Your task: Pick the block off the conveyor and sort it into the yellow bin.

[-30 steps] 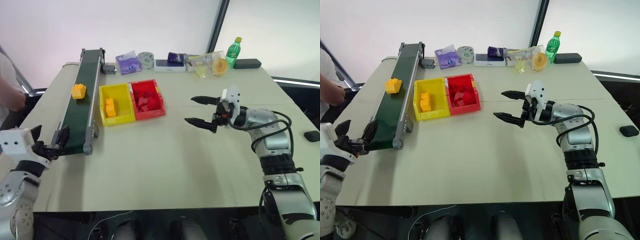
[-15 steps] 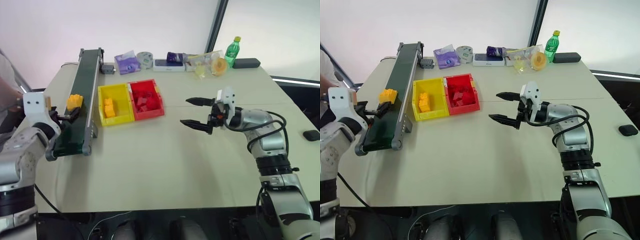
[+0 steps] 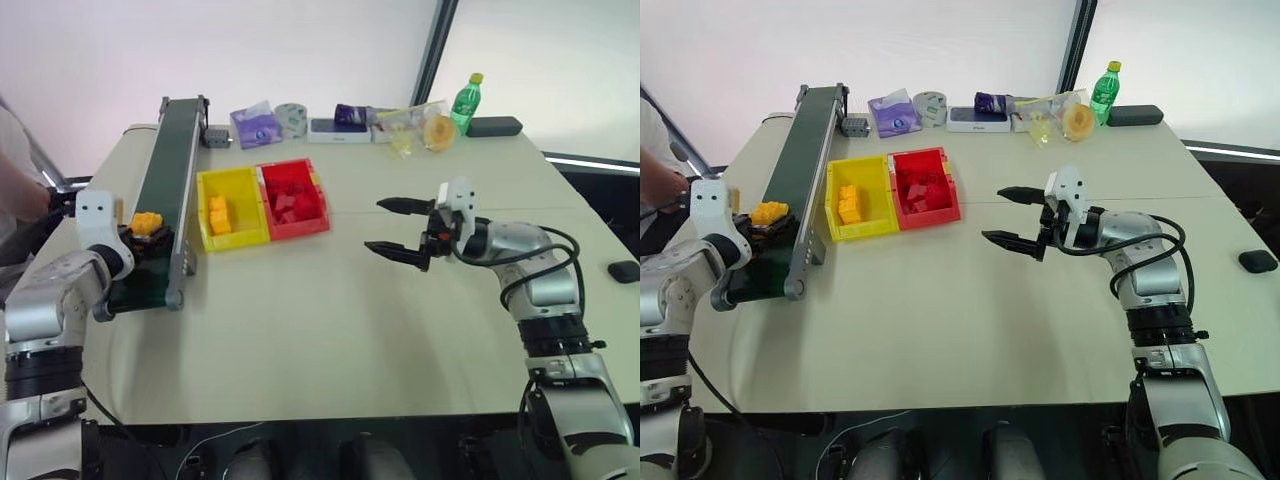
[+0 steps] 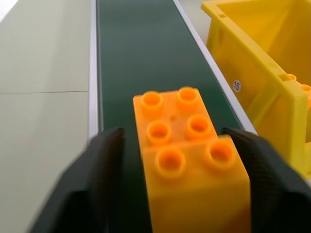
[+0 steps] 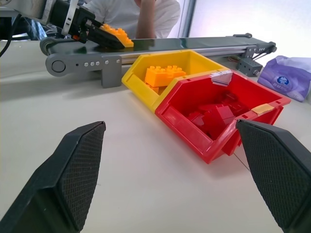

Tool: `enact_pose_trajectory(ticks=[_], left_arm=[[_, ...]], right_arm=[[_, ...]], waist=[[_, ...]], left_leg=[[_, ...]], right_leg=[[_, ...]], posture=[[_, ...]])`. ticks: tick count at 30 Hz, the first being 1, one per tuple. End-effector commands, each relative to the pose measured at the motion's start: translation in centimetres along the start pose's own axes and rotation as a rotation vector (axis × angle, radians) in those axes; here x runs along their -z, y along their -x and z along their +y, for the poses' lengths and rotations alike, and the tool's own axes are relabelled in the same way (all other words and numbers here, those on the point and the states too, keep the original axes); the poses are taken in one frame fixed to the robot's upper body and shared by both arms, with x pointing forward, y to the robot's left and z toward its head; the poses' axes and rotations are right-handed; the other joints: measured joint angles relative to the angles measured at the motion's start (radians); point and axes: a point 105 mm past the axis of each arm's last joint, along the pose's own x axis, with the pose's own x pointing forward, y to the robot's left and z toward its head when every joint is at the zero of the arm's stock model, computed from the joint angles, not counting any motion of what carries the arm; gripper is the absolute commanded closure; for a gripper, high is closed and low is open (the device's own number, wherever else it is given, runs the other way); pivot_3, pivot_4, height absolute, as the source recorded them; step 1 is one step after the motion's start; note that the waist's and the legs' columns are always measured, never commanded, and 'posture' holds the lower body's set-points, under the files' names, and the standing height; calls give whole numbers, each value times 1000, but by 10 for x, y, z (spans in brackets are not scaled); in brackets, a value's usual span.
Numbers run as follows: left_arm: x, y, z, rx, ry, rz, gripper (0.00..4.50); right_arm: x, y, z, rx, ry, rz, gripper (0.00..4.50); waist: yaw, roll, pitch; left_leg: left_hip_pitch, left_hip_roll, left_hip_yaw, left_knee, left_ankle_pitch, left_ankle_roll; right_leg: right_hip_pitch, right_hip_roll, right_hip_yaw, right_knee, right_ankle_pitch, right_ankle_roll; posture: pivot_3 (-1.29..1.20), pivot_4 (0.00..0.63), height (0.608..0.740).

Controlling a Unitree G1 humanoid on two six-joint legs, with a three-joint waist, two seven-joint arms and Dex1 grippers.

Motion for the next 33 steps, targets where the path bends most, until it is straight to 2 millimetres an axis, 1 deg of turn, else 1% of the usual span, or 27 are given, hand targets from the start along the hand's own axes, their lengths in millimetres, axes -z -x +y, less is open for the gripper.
enact_pose_trajectory(ticks=[1,2,4,7,11,13,14,17,19,24,27,30,32,33], left_arm=[[-20,4,3,-16,-24,-69,2889],[-20,5,3,-12,-28,-70,3135],[-27,7,3,-22,-30,-106,3114],[-44,10,-2,-20,-37,-181,3115],[-71,10,-31,66,-57,-267,3115],[-82,2,-48,105,-59,-290,3115],[-84,-2,-52,111,-55,-293,3115],[-84,-23,-72,107,-64,-294,3115],[-84,-32,-81,106,-59,-297,3115],[-78,-56,-99,117,-16,-275,3115],[-77,-71,-111,126,-20,-261,3115],[-74,-80,-121,158,-4,-242,3115],[-73,-83,-126,186,22,-244,2078],[-73,-84,-125,172,12,-250,1682]], right_arm=[[-15,6,-4,18,47,-41,0],[-15,6,-4,19,47,-41,0],[-15,6,-5,21,49,-41,0],[-15,6,-6,23,49,-43,0],[-19,7,-7,24,46,-62,0],[-26,7,-8,30,31,-99,0],[-28,7,-8,33,26,-109,0],[-30,6,-8,40,13,-123,0],[-30,7,-8,43,10,-125,0],[-33,9,-7,60,9,-131,0],[-32,10,-5,67,7,-131,0],[-32,10,-3,73,8,-127,0],[-31,11,-3,75,10,-123,0],[-31,11,-3,75,10,-121,0]], waist=[[0,0,0],[0,0,0],[0,0,0],[1,0,0],[7,0,0],[15,0,0],[22,0,0],[27,0,0],[26,0,0],[23,0,0],[24,0,0],[25,0,0],[25,0,0],[25,0,0]], left_leg=[[0,0,0,0,0,0],[0,0,0,0,0,0],[0,0,0,0,0,0],[0,0,0,0,0,0],[0,0,0,1,0,0],[0,-1,0,1,0,0],[0,-1,0,1,0,0],[0,-2,0,2,0,0],[0,-3,0,2,0,0],[0,-3,0,2,0,0],[0,-3,1,1,0,0],[-1,-3,1,2,0,0],[-1,-3,1,2,0,0],[-1,-3,1,2,0,0]], right_leg=[[0,0,0,0,0,0],[0,0,0,0,0,0],[0,0,0,0,0,0],[0,0,0,0,0,0],[0,0,0,0,0,0],[0,0,0,0,0,0],[0,1,0,0,0,0],[1,1,0,1,0,0],[1,1,0,1,0,0],[0,1,0,1,0,0],[-1,2,0,1,0,0],[0,2,0,1,0,0],[0,1,0,1,0,1],[0,2,0,1,0,1]], posture=[[0,150,740],[0,150,740],[0,150,740],[0,150,740],[0,150,740],[0,150,740],[0,150,740],[0,150,740],[0,150,740],[0,150,740],[0,150,740],[0,150,740],[0,150,740],[0,150,740]])
